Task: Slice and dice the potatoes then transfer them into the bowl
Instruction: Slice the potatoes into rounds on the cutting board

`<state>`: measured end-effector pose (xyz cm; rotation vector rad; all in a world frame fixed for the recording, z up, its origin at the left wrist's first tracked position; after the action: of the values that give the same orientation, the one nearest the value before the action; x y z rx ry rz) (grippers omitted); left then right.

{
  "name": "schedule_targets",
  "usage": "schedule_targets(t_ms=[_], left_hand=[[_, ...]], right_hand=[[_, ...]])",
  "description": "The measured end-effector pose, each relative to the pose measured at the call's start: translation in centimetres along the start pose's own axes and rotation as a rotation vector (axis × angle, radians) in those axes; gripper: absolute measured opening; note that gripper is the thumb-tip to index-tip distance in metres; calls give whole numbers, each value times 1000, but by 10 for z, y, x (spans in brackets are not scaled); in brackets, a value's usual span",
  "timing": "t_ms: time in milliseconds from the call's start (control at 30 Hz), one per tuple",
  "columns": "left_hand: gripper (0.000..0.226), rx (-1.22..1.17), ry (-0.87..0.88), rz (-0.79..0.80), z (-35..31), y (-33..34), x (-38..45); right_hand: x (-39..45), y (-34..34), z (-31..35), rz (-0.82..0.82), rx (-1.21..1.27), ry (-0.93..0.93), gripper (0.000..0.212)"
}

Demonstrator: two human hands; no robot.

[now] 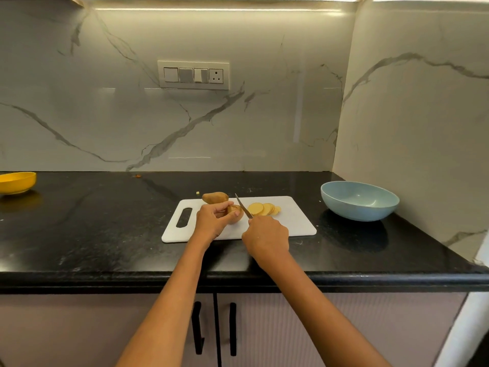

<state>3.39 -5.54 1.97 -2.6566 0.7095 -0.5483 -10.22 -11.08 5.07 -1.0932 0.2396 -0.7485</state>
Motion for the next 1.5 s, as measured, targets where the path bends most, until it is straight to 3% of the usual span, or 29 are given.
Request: schedule_targets(t_ms=[200, 667, 1133, 1500], left_hand=[[42, 4, 28, -13, -2, -1, -2], [42, 30, 41, 0, 1, -2, 1], [45, -62, 20, -30, 3, -3, 0], [45, -90, 0, -33, 2, -4, -1]], right_hand=[[19, 1, 10, 108, 55, 46, 32], [8, 15, 0, 138, -167, -56, 24], [11, -9, -4, 61, 25, 0, 24], [6, -3, 5, 30, -8, -17, 30]])
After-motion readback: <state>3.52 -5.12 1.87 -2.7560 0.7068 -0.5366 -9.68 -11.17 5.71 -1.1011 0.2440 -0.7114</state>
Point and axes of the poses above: each hand's wrist, its own x-axis towards the middle knuckle, its own y-axis out of the palm, z = x × y, the point moved 6 cm from there along x, towards the middle knuckle, and after that the axes turned 8 degrees about x, right-handed, at the moved point
